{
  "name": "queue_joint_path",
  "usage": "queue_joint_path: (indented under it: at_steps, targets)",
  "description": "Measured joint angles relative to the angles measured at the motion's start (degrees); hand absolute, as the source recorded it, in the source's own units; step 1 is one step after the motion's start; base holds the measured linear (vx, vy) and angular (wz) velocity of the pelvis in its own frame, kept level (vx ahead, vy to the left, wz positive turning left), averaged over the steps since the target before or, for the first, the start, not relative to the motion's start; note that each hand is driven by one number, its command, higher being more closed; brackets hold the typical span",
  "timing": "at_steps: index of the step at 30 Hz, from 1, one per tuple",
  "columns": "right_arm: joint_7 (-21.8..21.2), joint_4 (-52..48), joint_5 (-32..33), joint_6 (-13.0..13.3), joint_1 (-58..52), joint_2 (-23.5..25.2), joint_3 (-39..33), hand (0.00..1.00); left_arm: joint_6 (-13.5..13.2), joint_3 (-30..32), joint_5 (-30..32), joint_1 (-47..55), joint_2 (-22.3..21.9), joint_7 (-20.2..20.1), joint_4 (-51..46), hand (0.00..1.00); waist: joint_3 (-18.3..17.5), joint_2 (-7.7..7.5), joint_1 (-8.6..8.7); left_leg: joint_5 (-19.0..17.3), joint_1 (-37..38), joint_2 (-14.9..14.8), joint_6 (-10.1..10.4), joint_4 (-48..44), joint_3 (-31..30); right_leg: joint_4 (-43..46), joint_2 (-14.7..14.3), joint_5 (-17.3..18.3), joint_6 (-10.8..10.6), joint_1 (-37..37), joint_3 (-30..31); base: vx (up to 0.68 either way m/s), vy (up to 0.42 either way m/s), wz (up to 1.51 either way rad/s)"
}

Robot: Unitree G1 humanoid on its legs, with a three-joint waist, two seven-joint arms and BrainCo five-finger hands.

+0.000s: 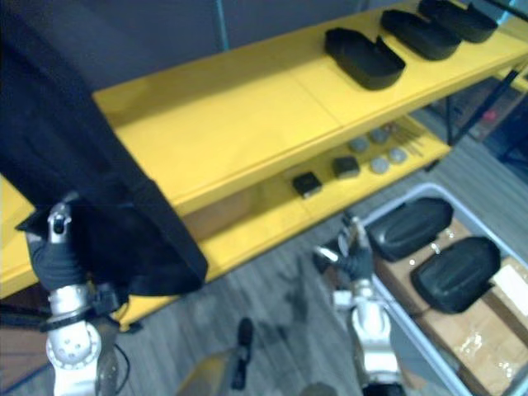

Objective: Walk over and take plastic housings, then place them on the shelf

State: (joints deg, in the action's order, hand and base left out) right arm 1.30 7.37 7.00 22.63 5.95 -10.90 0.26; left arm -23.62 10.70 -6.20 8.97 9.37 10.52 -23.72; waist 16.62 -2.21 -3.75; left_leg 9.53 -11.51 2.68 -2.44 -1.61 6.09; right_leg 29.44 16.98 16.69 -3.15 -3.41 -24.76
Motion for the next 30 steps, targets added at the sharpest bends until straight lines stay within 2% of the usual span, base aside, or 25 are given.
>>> queue_joint_path:
  at_steps: [2, 3, 5, 7, 11, 14, 17, 18, 19, 20, 21, 22, 23, 24, 25, 26, 28, 30]
  targets:
    - [0.22, 0.34, -1.15, 1.40, 6.06, -2.19, -0.11, 0.00, -0.04, 0.05, -0.16, -2.87, 0.01, 0.66, 1.75, 1.00, 2.25, 1.39, -0.05, -0.01, -3.00, -0.38, 0.02, -2.14, 0.96, -0.28, -0.14, 1.19, -1.19, 2.21, -0.05, -0.07, -0.092, -0.34]
    - [0.77, 0.64, -2.28, 1.42, 9.39, -3.58, -0.28, 0.00, -0.13, 0.03, -0.06, -4.75, 0.02, 1.03, 2.52, 1.00, 4.69, 2.73, 0.12, 0.00, -4.92, -0.90, 0.07, -3.83, 1.34, 0.23, -0.16, 2.12, -2.68, 3.72, 0.03, -0.11, -0.072, -0.21]
    - [1.89, 0.73, -3.50, 1.41, 12.12, -4.35, -0.43, 0.00, -0.42, 0.06, 0.02, -6.85, 0.02, 2.75, 3.57, 1.00, 8.01, 3.94, 0.33, 0.19, -6.96, -1.43, 0.40, -5.33, 2.28, 0.96, 0.05, 4.36, -3.59, 5.56, 0.18, -0.17, -0.078, -0.23]
    - [2.78, 0.73, -3.71, 1.30, 11.60, -4.24, -0.52, 0.00, -1.09, 0.18, 0.07, -7.63, 0.02, 4.51, 4.20, 1.00, 9.85, 4.13, 1.24, 0.19, -7.94, -1.46, 0.51, -6.56, 2.29, 1.25, 0.16, 5.81, -3.91, 5.82, 0.12, -0.14, -0.059, -0.08]
    - [3.76, 0.66, -4.41, 1.30, 7.75, -3.77, -2.30, 0.00, -1.46, 0.55, 0.31, -8.42, -0.05, 7.22, 6.69, 1.00, 10.19, 4.15, 1.71, -0.76, -8.98, -1.79, 1.14, -9.02, 2.46, 3.96, 0.86, 7.44, -3.66, 7.08, 0.55, -0.06, -0.010, -0.03]
    - [3.70, -0.22, -4.19, 1.36, 5.30, -2.44, -2.52, 0.00, -1.47, 3.06, 0.62, -6.48, -0.94, 8.52, 6.67, 1.00, 10.17, 4.12, 2.05, -2.53, -7.40, -1.41, 1.54, -11.05, 2.54, 3.97, 1.14, 8.13, -4.01, 4.48, 0.57, 0.01, 0.001, 0.04]
    - [3.42, -2.52, -0.99, 1.35, 0.54, -0.69, -3.98, 0.00, -1.46, 6.32, 2.72, -3.91, -0.97, 9.46, 5.81, 1.00, 9.79, 3.92, 2.13, -3.79, -5.14, -0.47, 1.13, -11.05, 1.93, 0.29, 1.55, 8.51, -3.50, -0.80, -2.51, 0.09, 0.035, 0.32]
    - [3.53, -2.71, 0.53, 1.21, -1.15, 0.76, -5.29, 0.00, -1.41, 7.36, 3.34, -3.01, -0.92, 9.56, 5.28, 1.00, 9.00, 2.82, 2.12, -6.64, -5.47, 0.17, -0.78, -15.46, 3.13, -1.15, 2.30, 8.26, -3.74, -3.06, -4.00, 0.24, 0.033, 0.42]
    - [3.68, -3.36, 1.74, 1.07, -3.31, 1.67, -6.84, 0.00, -1.40, 7.89, 5.28, -2.15, -1.13, 9.90, 5.04, 1.00, 7.95, 2.77, 2.07, -11.62, -4.92, 0.22, 0.30, -18.89, 3.78, 3.11, 2.35, 6.95, -3.59, -3.77, -3.48, 0.28, 0.039, 0.52]
    - [3.83, -3.94, 1.81, 1.02, -4.23, 1.95, -7.34, 0.00, -1.23, 8.11, 6.27, -1.84, -1.22, 9.88, 5.01, 1.00, 7.94, 2.73, 2.16, -12.27, -4.19, 0.70, -0.33, -19.63, 3.15, 7.13, 3.38, 5.68, -1.49, -3.06, -2.54, 0.23, 0.041, 0.44]
    - [3.88, -4.28, 1.79, 0.76, -4.92, 2.75, -7.42, 0.00, -1.20, 8.84, 7.18, 0.03, -1.16, 9.59, 3.94, 1.00, 6.93, 1.93, 2.10, -13.36, -2.32, 0.93, -0.33, -18.99, 2.48, 15.82, 5.52, 0.89, 3.93, 0.77, -0.06, 0.20, 0.085, 0.18]
    - [3.85, -4.46, 1.69, 0.68, -4.91, 3.48, -7.42, 0.00, -1.20, 9.31, 7.16, 2.92, -1.07, 9.41, 2.31, 1.00, 5.40, 1.56, 1.85, -13.49, 0.41, 0.65, -0.60, -16.42, 2.27, 21.09, 6.31, -6.32, 4.68, 3.48, 2.12, 0.21, 0.076, -0.01]
    - [3.86, -4.52, 1.61, 0.68, -4.89, 3.71, -7.57, 0.00, -1.19, 9.46, 7.14, 3.90, -0.90, 9.40, 1.53, 1.00, 4.76, 1.56, 1.61, -13.48, 2.30, 0.47, -0.62, -14.68, 2.12, 23.02, 6.55, -10.24, 4.77, 4.59, 3.12, 0.30, 0.054, -0.11]
    - [3.86, -4.50, 1.20, 0.68, -4.94, 3.77, -7.83, 0.00, -1.21, 9.69, 6.90, 4.82, -0.71, 9.41, 0.42, 1.00, 2.94, 1.44, 1.28, -13.64, 4.57, -0.12, -0.88, -12.66, 1.63, 23.58, 6.14, -6.53, 3.41, 6.03, 4.50, 0.32, 0.031, 0.03]
    - [3.84, -4.53, 1.15, 0.68, -4.47, 3.73, -8.11, 0.00, -1.25, 10.22, 6.45, 4.28, -0.81, 9.45, 0.20, 1.00, 1.31, 1.80, 1.26, -13.93, 5.89, -0.83, -0.93, -11.29, 0.55, 20.05, 4.58, -2.66, 1.98, 7.82, 5.20, 0.31, 0.022, 0.08]
    - [3.85, -4.54, 1.12, 0.68, -4.10, 3.73, -8.22, 0.00, -1.24, 10.68, 6.27, 3.85, -0.80, 9.46, 0.21, 1.00, 0.77, 1.98, 1.26, -14.01, 6.49, -1.19, -0.83, -10.52, 0.22, 17.31, 3.56, -1.50, 1.55, 9.09, 5.89, 0.28, 0.008, 0.16]
    - [3.86, -4.84, 0.58, 0.68, -3.36, 3.60, -9.77, 0.00, -1.10, 11.27, 6.09, 2.10, -0.70, 9.64, 0.38, 1.00, -0.13, 2.32, 1.36, -14.18, 8.30, -2.04, -0.51, -8.54, -0.75, 7.82, 0.98, -1.45, 0.60, 12.55, 7.85, 0.22, -0.021, 0.27]
    - [3.66, -5.03, 0.77, 0.62, -3.57, 2.10, -12.10, 0.00, -0.76, 10.92, 6.12, 0.17, -0.70, 9.93, 0.55, 1.00, -0.60, 1.99, 1.68, -14.93, 9.66, -2.41, 0.85, -8.95, -2.65, -4.34, -0.60, -4.53, -2.02, 13.41, 9.87, 0.25, -0.126, 0.60]
